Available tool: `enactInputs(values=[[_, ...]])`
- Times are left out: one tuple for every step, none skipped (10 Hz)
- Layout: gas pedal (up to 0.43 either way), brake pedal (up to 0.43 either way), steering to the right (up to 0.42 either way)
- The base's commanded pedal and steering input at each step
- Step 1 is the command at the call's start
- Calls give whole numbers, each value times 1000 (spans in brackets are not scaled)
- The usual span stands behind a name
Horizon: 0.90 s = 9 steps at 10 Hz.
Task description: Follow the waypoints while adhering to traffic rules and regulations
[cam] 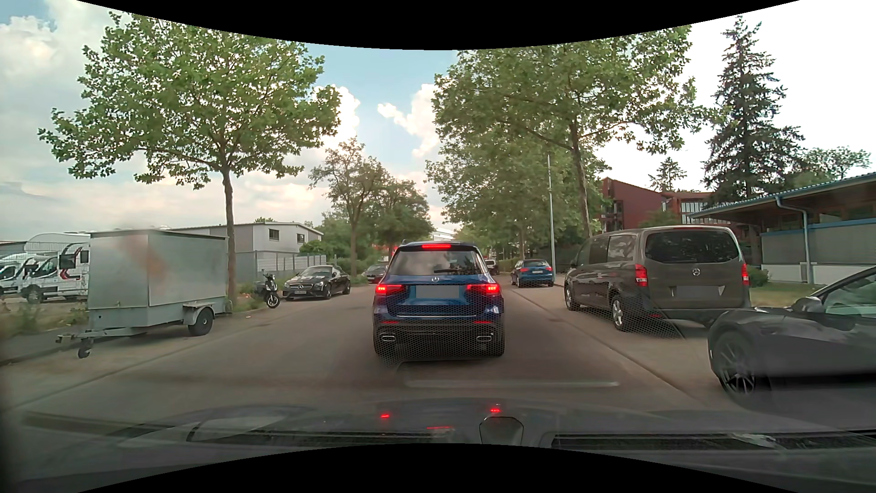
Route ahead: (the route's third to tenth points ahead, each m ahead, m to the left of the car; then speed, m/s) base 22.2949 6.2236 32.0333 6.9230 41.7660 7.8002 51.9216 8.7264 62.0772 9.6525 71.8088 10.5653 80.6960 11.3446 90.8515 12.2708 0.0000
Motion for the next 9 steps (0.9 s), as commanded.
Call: enactInputs(values=[[0, 183, 9], [0, 183, 9], [0, 183, 9], [0, 183, 9], [0, 183, 9], [0, 183, 9], [0, 183, 9], [0, 183, 9], [0, 183, 9]])
